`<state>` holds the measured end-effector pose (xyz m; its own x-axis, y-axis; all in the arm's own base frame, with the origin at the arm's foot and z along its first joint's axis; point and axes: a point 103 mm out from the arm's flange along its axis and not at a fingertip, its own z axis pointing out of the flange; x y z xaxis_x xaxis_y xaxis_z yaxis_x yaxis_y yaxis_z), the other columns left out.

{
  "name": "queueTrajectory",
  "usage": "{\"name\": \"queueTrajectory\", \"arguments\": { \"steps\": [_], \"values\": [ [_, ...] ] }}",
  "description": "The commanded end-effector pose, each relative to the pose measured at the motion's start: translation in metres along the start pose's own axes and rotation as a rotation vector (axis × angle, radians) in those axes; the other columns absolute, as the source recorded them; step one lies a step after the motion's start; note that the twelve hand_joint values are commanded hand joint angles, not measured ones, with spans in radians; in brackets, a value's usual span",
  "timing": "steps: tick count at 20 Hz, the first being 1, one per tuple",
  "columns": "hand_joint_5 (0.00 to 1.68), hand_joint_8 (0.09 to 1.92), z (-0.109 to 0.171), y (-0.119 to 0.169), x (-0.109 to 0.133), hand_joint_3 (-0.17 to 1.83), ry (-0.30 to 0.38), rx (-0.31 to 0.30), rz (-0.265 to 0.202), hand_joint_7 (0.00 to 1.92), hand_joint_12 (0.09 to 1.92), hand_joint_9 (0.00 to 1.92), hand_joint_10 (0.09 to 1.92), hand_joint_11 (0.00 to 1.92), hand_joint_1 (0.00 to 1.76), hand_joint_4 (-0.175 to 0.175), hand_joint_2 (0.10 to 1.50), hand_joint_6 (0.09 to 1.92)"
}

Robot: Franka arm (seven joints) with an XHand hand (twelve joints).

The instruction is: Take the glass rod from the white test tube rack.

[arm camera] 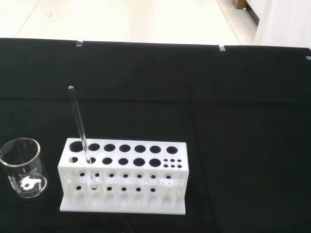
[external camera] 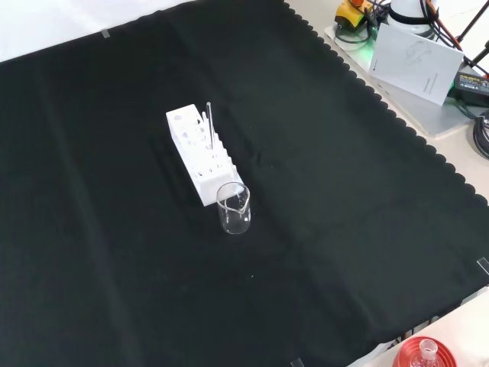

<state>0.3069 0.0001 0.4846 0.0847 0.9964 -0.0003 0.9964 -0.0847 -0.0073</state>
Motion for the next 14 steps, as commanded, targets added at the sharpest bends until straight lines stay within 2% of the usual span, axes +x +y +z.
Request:
{"name": "queueTrajectory", "arguments": {
  "steps": [1,2,4,9,11,12,14],
  "values": [
    [0.05,0.16,-0.0368,-0.0455,-0.0035,0.52,-0.029,-0.115,0.05,0.04,0.49,0.11,0.09,0.02,0.62,-0.004,0.69,0.09],
    [0.02,0.09,-0.0394,-0.049,-0.003,0.43,-0.032,-0.122,0.053,0.02,0.32,0.05,0.09,0.01,0.58,0.006,0.74,0.09],
    [0.0,0.09,-0.0408,-0.051,-0.001,0.35,-0.034,-0.128,0.05,0.0,0.17,0.01,0.09,0.0,0.55,0.013,0.78,0.09],
    [0.0,0.09,-0.0421,-0.0525,0.0016,0.32,-0.027,-0.127,0.05,0.0,0.13,0.0,0.09,0.0,0.54,0.014,0.8,0.09],
    [0.0,0.09,-0.0422,-0.0538,-0.0007,0.32,-0.013,-0.144,0.044,0.0,0.13,0.0,0.09,0.0,0.54,0.013,0.8,0.09],
    [0.0,0.09,-0.0425,-0.0545,0.0,0.31,-0.003,-0.175,0.036,0.01,0.17,0.0,0.09,0.0,0.53,0.011,0.8,0.09],
    [0.04,0.09,-0.0426,-0.0542,0.0036,0.28,0.01,-0.21,0.019,0.07,0.53,0.06,0.09,0.0,0.55,0.0,0.82,0.09]
  ]
}}
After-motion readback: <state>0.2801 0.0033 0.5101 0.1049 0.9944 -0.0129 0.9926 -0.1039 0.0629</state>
